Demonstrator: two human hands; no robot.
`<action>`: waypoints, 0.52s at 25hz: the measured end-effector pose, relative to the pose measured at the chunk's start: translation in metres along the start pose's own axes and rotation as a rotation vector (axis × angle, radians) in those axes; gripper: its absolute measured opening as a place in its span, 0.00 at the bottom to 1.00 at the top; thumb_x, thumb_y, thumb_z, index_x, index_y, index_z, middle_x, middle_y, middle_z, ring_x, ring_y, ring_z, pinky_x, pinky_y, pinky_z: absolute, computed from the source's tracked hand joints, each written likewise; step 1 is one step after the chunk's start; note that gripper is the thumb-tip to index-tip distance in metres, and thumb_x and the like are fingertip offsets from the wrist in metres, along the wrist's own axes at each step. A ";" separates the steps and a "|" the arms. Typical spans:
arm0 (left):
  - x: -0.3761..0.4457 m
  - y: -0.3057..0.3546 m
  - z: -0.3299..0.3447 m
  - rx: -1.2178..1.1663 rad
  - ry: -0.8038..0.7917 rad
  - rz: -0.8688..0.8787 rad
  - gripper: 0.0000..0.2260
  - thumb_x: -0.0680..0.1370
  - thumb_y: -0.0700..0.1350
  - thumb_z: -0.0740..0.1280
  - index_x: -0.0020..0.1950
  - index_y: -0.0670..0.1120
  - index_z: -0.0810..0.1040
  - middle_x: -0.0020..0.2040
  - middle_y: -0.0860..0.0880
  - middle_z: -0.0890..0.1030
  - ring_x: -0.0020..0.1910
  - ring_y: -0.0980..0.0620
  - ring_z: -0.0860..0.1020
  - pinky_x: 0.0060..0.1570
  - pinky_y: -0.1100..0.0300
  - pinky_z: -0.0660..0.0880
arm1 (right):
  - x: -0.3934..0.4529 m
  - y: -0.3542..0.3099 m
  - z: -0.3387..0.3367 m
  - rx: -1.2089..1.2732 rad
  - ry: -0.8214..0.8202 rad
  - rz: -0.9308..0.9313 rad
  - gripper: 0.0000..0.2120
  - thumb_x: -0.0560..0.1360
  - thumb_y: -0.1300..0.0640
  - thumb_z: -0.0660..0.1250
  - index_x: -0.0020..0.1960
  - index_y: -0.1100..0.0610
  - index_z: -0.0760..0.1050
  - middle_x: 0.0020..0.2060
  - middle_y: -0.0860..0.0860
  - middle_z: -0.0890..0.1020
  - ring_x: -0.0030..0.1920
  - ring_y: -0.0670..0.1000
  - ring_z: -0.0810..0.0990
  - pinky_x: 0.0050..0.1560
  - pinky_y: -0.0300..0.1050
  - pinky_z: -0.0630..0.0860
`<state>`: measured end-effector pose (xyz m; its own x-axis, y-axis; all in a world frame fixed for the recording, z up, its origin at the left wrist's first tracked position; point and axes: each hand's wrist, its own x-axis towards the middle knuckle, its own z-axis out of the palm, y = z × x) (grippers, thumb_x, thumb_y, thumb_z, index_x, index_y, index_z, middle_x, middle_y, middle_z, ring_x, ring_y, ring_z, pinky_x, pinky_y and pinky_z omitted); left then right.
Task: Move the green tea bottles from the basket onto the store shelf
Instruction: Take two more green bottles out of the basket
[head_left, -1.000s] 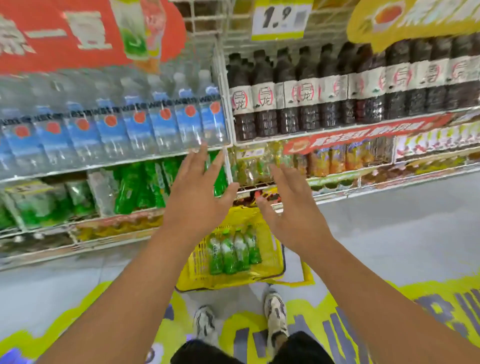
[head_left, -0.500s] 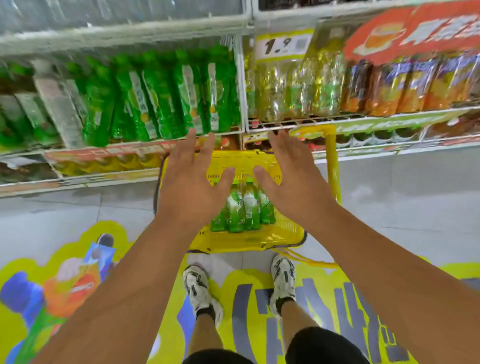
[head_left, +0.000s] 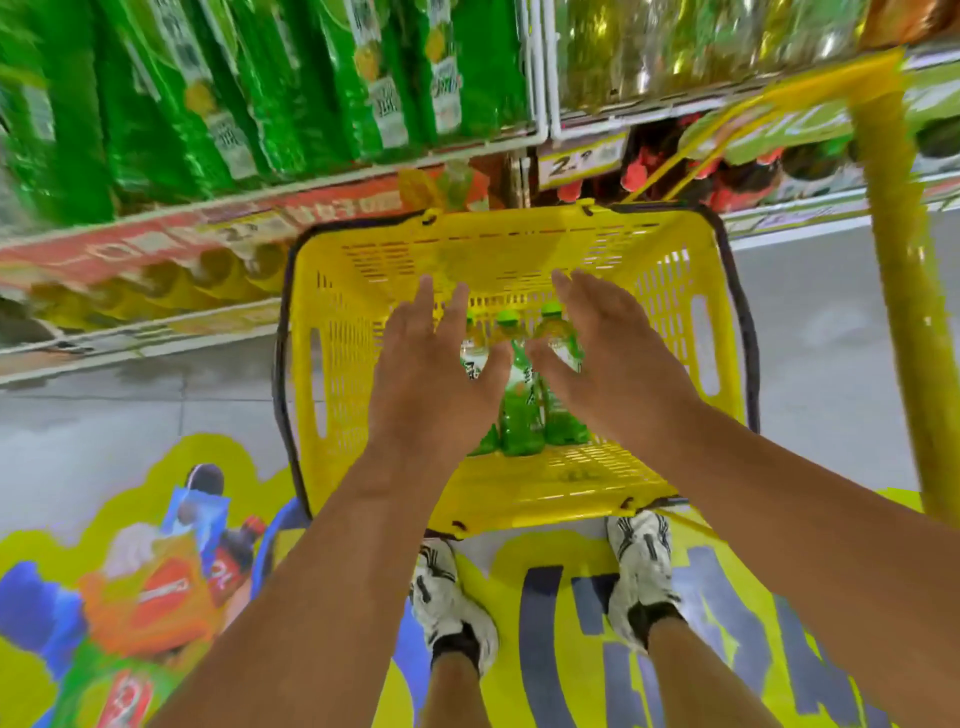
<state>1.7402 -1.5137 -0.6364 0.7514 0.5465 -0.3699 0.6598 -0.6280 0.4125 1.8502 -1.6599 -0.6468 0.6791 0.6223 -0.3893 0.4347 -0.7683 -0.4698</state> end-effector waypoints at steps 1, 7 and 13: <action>0.006 -0.009 0.011 0.003 -0.012 -0.014 0.33 0.81 0.64 0.60 0.83 0.56 0.55 0.84 0.50 0.48 0.82 0.48 0.48 0.78 0.45 0.57 | 0.006 0.000 0.011 0.001 -0.012 0.010 0.37 0.83 0.39 0.60 0.85 0.51 0.51 0.84 0.53 0.57 0.83 0.56 0.52 0.80 0.57 0.59; 0.035 -0.046 0.072 0.027 -0.109 -0.102 0.33 0.81 0.64 0.60 0.83 0.58 0.53 0.84 0.50 0.47 0.82 0.47 0.46 0.78 0.46 0.56 | 0.031 0.013 0.074 -0.004 -0.088 0.084 0.39 0.83 0.37 0.59 0.86 0.50 0.48 0.83 0.51 0.58 0.83 0.54 0.55 0.76 0.53 0.63; 0.045 -0.069 0.106 -0.028 -0.234 -0.215 0.35 0.80 0.62 0.62 0.83 0.60 0.49 0.84 0.50 0.52 0.80 0.43 0.59 0.70 0.44 0.67 | 0.043 0.018 0.113 0.054 -0.163 0.200 0.39 0.82 0.38 0.63 0.85 0.53 0.51 0.78 0.55 0.65 0.76 0.58 0.68 0.67 0.54 0.72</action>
<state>1.7279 -1.5046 -0.7697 0.5744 0.5211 -0.6313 0.8060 -0.4947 0.3251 1.8202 -1.6306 -0.7617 0.6420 0.4781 -0.5994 0.2659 -0.8721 -0.4108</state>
